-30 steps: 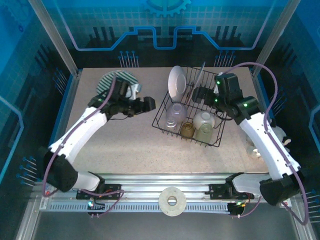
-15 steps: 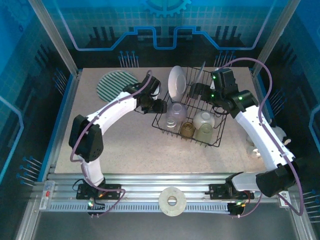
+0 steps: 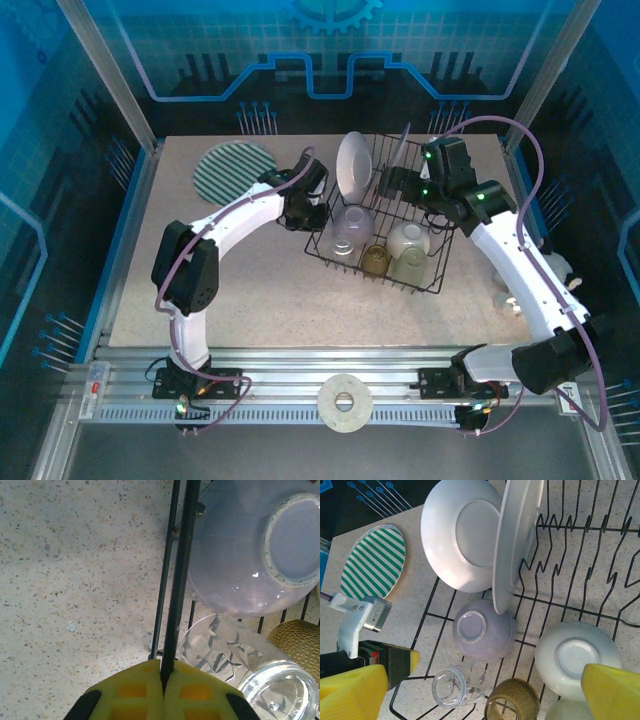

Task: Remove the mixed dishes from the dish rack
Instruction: Rotate the dish rack at the center of the table.

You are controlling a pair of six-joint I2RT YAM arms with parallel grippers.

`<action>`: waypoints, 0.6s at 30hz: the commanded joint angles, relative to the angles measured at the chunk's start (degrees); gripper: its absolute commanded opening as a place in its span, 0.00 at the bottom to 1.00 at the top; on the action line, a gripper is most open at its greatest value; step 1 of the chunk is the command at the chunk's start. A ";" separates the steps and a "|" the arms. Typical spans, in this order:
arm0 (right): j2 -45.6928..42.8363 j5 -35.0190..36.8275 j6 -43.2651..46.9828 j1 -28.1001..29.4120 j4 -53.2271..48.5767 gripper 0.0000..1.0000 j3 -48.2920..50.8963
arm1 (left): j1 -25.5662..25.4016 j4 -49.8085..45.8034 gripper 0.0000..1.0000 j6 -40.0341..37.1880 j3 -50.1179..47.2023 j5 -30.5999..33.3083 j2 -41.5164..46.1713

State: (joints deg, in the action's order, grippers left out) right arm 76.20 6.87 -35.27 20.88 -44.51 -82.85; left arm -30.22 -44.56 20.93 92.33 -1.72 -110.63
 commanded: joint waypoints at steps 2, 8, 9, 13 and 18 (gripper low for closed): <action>1.23 1.24 1.80 -0.40 -0.30 1.00 -1.33 | 0.47 -1.34 0.00 7.70 -4.70 2.54 2.05; 4.84 4.19 3.63 -0.32 -1.73 1.00 -4.68 | 0.52 3.67 0.00 16.44 -14.93 1.72 8.62; 5.39 4.37 3.81 -0.23 -1.72 1.00 -5.09 | 0.55 4.17 0.00 17.42 -16.16 1.79 9.84; 8.21 4.99 4.83 0.34 -1.80 1.00 -7.75 | 0.23 6.25 0.00 20.65 -21.24 1.77 14.61; 12.24 5.34 5.30 1.33 -1.89 1.00 -11.62 | -1.21 7.53 0.00 22.71 -24.91 0.67 18.05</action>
State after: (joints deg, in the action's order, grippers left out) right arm 86.59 10.70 -31.22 21.06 -45.63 -91.37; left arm -31.03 -33.71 36.25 70.22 -2.98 -94.52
